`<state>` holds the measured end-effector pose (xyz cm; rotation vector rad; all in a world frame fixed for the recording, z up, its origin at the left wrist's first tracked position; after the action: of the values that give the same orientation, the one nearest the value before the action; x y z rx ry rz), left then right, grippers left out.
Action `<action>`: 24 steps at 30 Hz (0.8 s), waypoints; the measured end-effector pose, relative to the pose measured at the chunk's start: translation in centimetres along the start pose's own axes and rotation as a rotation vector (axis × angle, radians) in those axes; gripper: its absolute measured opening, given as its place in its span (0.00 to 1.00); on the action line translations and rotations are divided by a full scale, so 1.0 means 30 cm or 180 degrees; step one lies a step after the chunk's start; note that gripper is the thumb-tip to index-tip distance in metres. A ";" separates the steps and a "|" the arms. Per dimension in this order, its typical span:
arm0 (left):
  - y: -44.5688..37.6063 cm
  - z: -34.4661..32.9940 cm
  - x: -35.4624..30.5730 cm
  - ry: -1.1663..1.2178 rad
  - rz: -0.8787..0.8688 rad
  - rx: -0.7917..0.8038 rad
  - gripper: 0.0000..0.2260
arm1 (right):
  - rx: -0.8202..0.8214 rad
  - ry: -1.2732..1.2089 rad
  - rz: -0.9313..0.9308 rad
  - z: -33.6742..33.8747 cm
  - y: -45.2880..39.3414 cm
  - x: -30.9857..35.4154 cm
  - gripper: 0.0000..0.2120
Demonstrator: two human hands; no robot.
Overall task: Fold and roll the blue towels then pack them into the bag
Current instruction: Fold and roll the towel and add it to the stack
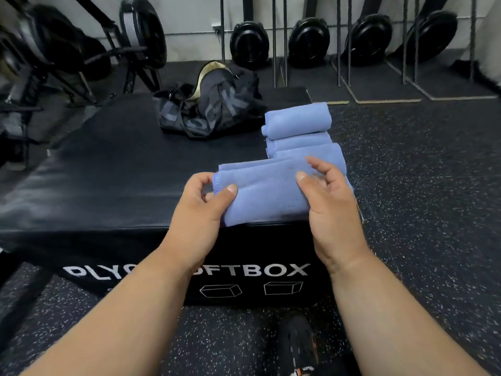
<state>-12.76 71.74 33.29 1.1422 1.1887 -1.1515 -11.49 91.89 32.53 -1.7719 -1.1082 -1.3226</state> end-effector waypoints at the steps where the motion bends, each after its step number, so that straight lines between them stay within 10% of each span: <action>1: -0.023 -0.024 -0.017 -0.0047 -0.0052 -0.0017 0.11 | -0.0010 -0.0052 0.0028 0.011 -0.019 0.012 0.14; 24: -0.465 -0.430 -0.023 -0.0516 0.0335 0.0065 0.11 | 0.0107 0.0354 0.0087 0.210 -0.167 -0.002 0.16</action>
<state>-27.61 83.62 33.02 1.0921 0.9837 -1.1549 -13.46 99.51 30.81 -1.6628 -1.0359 -1.3612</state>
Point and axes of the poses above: each hand's wrist, its own y-axis away from the middle knuckle, its own z-axis out of the back of the hand, x = y × z, the point moved 2 cm from there along -y, towards the middle knuckle, and after that the axes turned 5 degrees about -x, right-handed, at the moved point
